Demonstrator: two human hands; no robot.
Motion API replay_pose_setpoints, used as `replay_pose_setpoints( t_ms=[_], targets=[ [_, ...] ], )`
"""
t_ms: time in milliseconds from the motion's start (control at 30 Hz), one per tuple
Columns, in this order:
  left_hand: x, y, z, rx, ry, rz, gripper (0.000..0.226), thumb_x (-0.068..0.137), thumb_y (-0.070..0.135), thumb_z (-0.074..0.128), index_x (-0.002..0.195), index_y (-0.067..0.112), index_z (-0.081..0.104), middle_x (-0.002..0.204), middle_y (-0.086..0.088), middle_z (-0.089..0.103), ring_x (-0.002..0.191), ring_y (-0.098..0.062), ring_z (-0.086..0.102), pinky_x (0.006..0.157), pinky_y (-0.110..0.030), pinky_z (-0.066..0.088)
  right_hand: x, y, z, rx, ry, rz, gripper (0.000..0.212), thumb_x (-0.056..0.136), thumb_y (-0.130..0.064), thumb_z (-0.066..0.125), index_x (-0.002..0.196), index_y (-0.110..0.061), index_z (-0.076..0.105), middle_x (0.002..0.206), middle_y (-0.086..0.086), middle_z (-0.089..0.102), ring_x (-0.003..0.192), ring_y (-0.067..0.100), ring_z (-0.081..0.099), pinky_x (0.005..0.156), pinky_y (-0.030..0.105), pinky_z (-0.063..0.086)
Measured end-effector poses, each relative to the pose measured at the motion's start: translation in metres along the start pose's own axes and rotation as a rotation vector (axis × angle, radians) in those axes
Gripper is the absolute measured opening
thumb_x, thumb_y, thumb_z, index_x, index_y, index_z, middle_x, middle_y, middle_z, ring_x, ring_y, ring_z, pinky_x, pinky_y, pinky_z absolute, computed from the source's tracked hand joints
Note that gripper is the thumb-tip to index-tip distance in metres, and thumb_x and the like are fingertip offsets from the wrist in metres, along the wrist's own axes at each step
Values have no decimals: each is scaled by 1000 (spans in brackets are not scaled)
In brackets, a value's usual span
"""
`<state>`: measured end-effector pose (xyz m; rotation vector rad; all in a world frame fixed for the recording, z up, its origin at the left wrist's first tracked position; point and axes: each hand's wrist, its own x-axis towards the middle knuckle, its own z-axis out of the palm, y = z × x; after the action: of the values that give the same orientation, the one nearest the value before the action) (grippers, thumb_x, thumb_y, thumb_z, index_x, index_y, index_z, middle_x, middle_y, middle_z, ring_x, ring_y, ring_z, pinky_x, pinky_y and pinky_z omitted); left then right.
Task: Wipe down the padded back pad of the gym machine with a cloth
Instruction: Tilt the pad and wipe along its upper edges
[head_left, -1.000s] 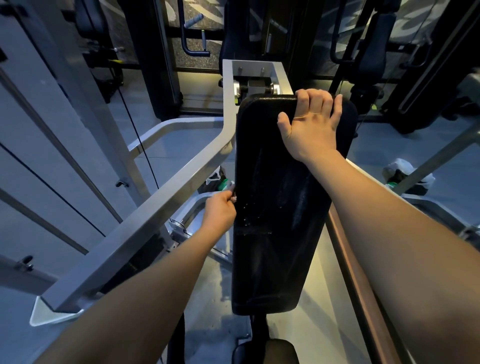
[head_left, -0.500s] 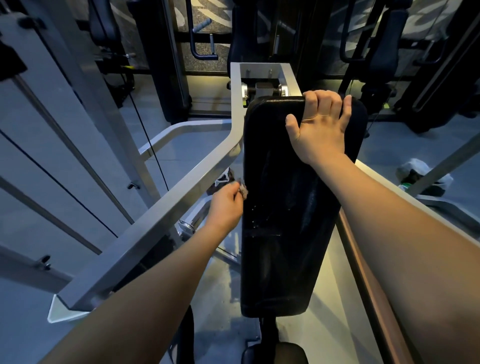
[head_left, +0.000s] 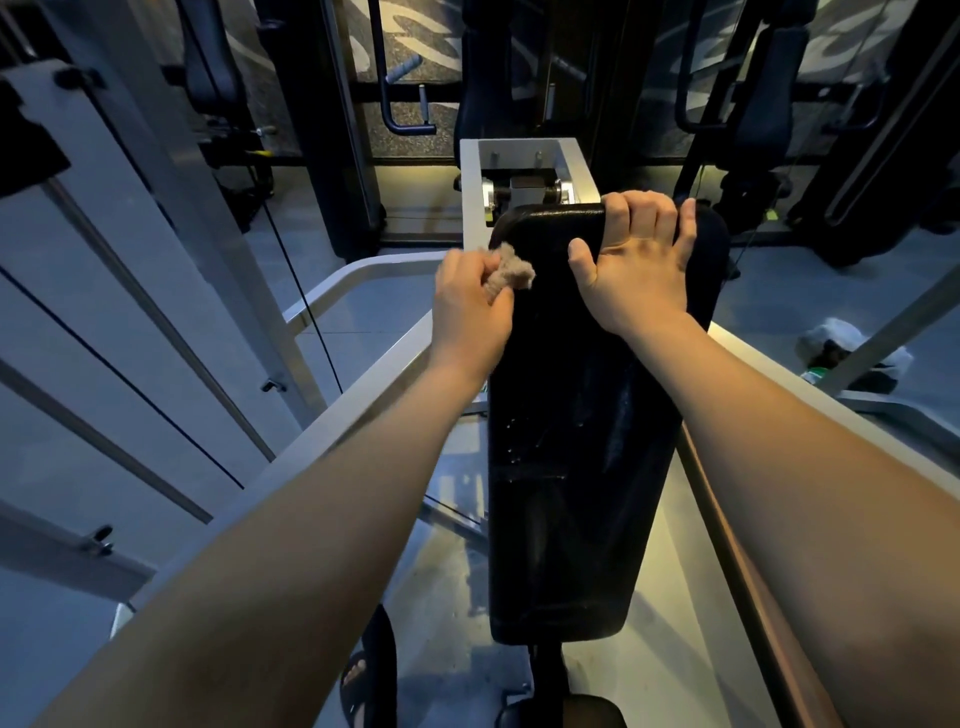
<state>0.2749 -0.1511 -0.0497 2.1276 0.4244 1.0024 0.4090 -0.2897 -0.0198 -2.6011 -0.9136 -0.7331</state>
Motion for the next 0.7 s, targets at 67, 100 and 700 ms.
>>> replay_pose_setpoints(
  t_ms=[67, 100, 700],
  targets=[
    [-30, -13, 8, 62, -12, 7, 7, 88, 3, 63, 94, 6, 61, 98, -5, 50, 94, -27, 54, 81, -38, 50, 0, -1, -1, 8, -5, 1, 62, 99, -54, 34, 145, -14, 34, 146, 11, 35, 146, 33, 24, 126, 56, -2],
    [-46, -20, 11, 103, -37, 25, 7, 87, 1, 63, 93, 5, 63, 97, -6, 49, 94, -29, 53, 81, -42, 50, 0, -1, -2, 10, -12, 3, 62, 99, -54, 33, 146, -14, 33, 147, 11, 35, 146, 33, 23, 126, 56, -3],
    [-23, -5, 0, 553, -181, 416, 24, 71, -5, 70, 93, 6, 68, 97, -11, 60, 86, -33, 47, 71, -44, 47, -2, 17, -20, -1, -161, -59, 72, 103, -64, 23, 161, -20, 18, 163, 3, 25, 156, 26, 10, 126, 51, -6]
  ],
)
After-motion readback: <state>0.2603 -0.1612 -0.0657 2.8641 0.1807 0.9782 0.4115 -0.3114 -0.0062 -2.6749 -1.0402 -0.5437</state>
